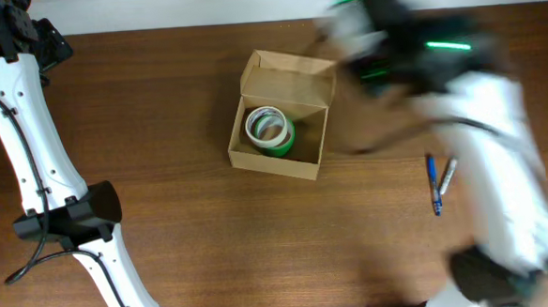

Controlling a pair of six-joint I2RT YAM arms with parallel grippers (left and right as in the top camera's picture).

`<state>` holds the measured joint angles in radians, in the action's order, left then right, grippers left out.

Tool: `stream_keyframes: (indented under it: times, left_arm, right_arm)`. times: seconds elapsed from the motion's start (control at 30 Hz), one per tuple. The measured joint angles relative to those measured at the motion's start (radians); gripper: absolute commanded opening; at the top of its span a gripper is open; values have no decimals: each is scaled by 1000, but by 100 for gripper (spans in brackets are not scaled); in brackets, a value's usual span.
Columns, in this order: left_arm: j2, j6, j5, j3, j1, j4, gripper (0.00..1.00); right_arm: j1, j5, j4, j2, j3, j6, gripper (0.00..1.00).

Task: Pack container
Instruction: 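Move the right gripper to the blue pen and grasp it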

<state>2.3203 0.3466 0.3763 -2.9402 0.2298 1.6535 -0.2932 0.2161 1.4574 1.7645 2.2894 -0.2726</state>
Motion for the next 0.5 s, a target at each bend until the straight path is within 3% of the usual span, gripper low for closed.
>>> stream_keyframes:
  times: [0.17, 0.33, 0.5]
  left_arm:
    - [0, 0, 0, 0, 0, 0, 100]
    - [0, 0, 0, 0, 0, 0, 100]
    - [0, 0, 0, 0, 0, 0, 100]
  right_arm:
    - [465, -134, -142, -280, -269, 33, 58]
    - [643, -249, -166, -264, -508, 97, 57]
    - [695, -298, -174, -117, -759, 181, 57]
